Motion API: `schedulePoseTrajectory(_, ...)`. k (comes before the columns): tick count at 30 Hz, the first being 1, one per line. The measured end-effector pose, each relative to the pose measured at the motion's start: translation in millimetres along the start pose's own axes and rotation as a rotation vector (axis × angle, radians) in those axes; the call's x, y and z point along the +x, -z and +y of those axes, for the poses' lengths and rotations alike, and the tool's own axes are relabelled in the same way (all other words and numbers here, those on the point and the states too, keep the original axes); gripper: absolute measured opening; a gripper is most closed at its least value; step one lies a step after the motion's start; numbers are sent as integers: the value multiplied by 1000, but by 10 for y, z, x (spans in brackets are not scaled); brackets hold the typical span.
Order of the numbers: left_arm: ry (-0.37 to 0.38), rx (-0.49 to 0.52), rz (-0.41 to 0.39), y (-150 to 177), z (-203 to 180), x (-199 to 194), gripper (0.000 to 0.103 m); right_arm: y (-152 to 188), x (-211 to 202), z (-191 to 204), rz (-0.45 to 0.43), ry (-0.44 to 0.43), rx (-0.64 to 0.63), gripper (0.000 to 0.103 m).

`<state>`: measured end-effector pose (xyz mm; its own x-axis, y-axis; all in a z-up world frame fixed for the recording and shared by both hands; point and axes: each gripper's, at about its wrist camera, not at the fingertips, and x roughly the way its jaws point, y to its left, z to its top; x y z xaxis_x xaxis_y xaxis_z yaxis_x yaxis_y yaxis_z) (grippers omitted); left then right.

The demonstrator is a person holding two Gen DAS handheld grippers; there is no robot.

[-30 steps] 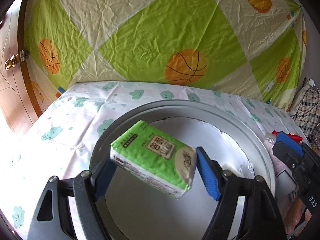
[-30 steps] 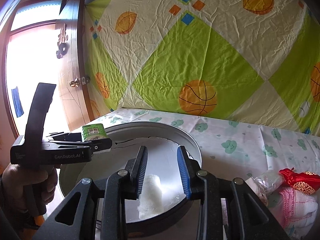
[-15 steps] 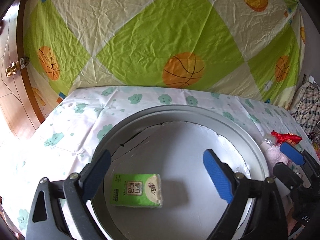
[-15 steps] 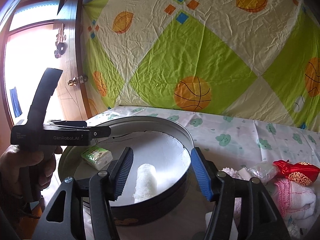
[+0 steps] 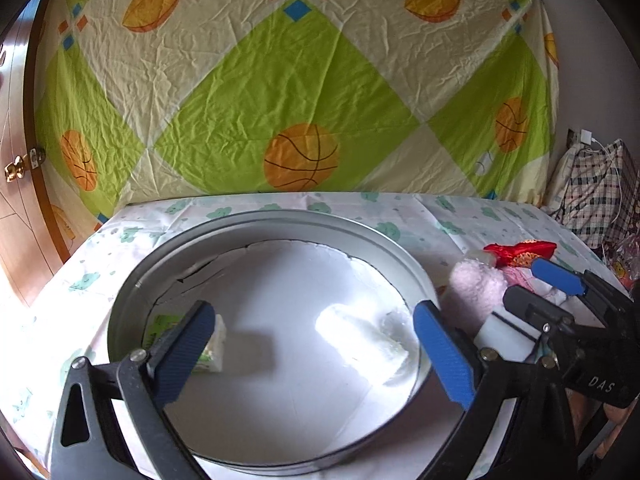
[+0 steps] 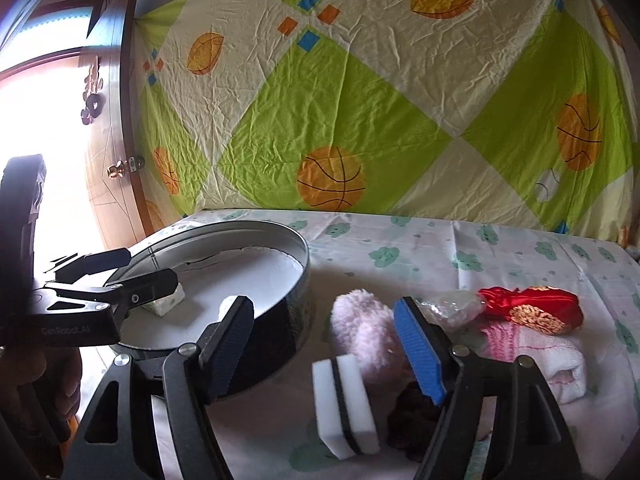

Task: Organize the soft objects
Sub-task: 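Move the left gripper to the white-and-black sponge and grasp it, then lift the sponge with the left gripper while the right gripper grasps the cotton swab bag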

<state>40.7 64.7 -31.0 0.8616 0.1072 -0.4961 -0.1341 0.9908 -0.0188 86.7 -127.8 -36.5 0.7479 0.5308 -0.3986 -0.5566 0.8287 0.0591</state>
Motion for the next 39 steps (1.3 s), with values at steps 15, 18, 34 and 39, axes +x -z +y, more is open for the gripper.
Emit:
schedulePoseTrajectory(15, 168, 131, 34, 251, -1013, -33, 101, 503, -751, -898, 72, 179, 113, 82)
schedulePoseTrajectory(18, 187, 164, 45, 280, -1197, 4, 101, 544, -756, -980, 86, 185, 139, 82)
schedulePoseTrajectory(34, 241, 169, 203, 305, -1490, 499, 79, 631, -588, -1212, 218, 147, 251, 89)
schedulePoseTrajectory(39, 298, 124, 229, 310, -1436, 551, 50, 643, -544, -1225, 242, 150, 269, 89)
